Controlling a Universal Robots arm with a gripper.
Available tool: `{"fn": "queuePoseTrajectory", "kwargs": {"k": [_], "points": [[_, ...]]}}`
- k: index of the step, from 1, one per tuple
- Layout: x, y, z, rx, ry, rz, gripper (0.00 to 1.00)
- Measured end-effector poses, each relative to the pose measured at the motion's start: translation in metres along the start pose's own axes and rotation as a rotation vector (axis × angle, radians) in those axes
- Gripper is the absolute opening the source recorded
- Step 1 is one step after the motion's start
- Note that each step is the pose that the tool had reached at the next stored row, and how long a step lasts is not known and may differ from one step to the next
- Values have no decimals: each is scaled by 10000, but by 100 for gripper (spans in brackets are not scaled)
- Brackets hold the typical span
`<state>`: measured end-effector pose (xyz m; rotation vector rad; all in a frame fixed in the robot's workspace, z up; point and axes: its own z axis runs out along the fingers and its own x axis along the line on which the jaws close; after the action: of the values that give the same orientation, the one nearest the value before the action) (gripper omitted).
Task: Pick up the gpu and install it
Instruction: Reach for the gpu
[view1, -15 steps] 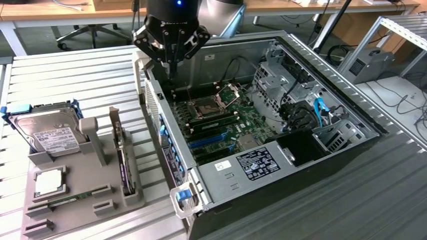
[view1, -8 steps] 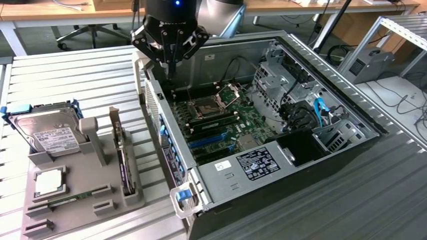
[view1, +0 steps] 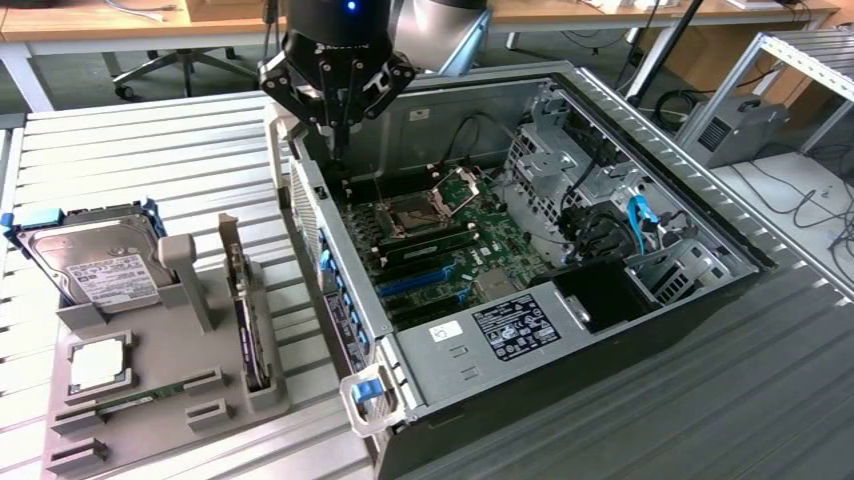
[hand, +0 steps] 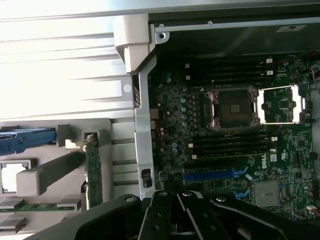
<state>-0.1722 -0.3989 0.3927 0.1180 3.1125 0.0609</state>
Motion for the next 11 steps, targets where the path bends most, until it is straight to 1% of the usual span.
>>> {"fn": "queuePoseTrajectory", "kwargs": {"k": [11], "points": [[40, -3, 0, 6, -1, -1, 11]]}}
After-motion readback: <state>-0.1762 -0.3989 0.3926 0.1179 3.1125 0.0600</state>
